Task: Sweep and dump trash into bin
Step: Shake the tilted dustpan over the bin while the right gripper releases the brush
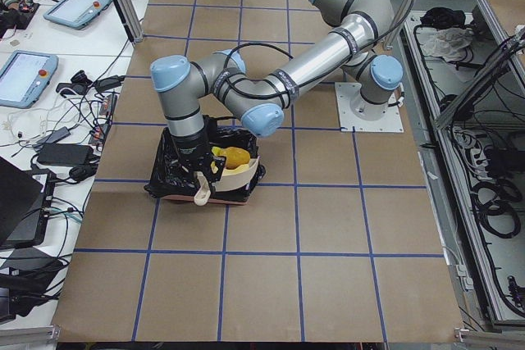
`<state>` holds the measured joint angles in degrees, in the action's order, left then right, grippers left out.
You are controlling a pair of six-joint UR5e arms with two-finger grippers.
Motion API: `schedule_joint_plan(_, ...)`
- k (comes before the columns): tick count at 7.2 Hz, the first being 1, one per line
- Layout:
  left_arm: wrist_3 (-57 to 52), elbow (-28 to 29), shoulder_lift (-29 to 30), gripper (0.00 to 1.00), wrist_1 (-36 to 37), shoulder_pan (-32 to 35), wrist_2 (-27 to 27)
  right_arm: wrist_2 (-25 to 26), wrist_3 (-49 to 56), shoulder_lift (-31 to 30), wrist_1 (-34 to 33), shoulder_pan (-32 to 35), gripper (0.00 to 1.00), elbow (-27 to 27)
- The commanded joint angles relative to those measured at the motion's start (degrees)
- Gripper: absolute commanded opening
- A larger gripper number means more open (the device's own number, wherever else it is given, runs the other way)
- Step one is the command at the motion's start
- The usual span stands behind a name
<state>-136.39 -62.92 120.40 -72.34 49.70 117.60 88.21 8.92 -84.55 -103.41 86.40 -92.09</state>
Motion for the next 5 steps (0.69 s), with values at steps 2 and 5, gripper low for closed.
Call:
schedule_joint_plan(2, -1.2, -0.9, -0.3, 0.0, 3.1, 1.6, 2.5, -0.7, -0.8, -1.1, 0.4, 1.4, 1.0, 0.0)
schedule_joint_plan(5, -1.9, -1.6, -0.8, 0.0, 5.3, 5.7, 7.9, -0.9, -0.9, -3.7, -0.2, 1.5, 1.0, -0.1)
